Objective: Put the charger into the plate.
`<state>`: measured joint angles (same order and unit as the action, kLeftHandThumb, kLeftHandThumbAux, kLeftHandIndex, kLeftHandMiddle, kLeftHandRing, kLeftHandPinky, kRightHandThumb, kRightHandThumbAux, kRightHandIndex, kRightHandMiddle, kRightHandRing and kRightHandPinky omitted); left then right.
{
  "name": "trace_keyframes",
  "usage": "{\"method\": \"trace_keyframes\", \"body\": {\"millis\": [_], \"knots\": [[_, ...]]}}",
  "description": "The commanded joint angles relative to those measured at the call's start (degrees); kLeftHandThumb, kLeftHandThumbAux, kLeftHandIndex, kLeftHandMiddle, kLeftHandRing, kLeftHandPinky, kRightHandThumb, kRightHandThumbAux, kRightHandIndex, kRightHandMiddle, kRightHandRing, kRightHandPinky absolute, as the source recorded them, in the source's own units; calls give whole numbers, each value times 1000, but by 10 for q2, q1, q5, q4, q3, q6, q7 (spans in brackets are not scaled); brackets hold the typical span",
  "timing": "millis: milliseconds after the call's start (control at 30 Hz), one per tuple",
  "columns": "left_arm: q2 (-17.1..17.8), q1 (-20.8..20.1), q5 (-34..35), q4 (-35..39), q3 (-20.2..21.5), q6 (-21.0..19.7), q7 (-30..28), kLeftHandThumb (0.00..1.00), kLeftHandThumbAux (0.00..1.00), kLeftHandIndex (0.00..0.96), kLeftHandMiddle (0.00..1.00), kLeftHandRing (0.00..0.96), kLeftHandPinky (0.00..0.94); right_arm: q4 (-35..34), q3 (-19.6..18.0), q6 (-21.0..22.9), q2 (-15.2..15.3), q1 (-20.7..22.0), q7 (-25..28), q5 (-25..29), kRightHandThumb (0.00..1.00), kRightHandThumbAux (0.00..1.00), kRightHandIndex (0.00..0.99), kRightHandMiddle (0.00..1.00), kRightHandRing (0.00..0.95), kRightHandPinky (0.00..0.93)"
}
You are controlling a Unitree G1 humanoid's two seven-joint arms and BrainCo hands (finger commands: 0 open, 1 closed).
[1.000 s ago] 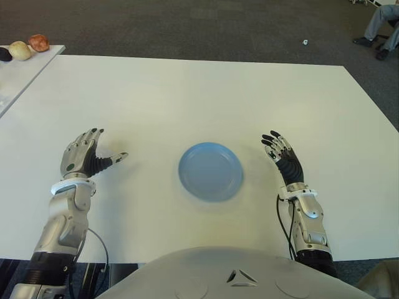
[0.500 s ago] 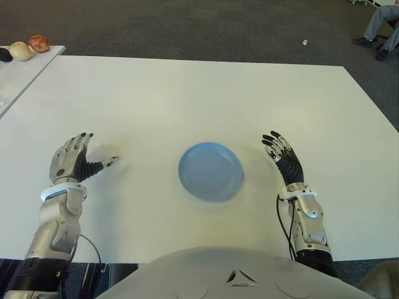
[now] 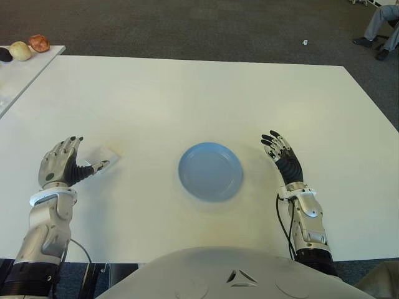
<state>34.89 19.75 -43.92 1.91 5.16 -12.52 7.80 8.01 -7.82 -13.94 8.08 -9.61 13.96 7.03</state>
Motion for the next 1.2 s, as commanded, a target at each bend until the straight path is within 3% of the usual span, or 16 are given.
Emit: {"method": "trace_keyframes", "body": {"millis": [33,533,967,1200], "knots": [[-2,9,-3,4,-10,4,-2,97,379,0,0,0,62,6,-2,-2,2,5,1,5,0,594,106,214,158,84],[-6,20,3,27,-31,-4,-42,110,372,0,0,9,90,-6,-1,13,2,4,-1,7,6,600,98,213,160,93],[-5,15,2,46,-51,-55,-126,102,389,0,0,11,97,-14,-3,20,3,1,0,10,20,593,104,214,160,97],[-6,13,3,53,-55,-64,-141,105,384,0,0,16,108,-18,-3,21,3,-1,0,10,22,590,106,211,156,90]]}}
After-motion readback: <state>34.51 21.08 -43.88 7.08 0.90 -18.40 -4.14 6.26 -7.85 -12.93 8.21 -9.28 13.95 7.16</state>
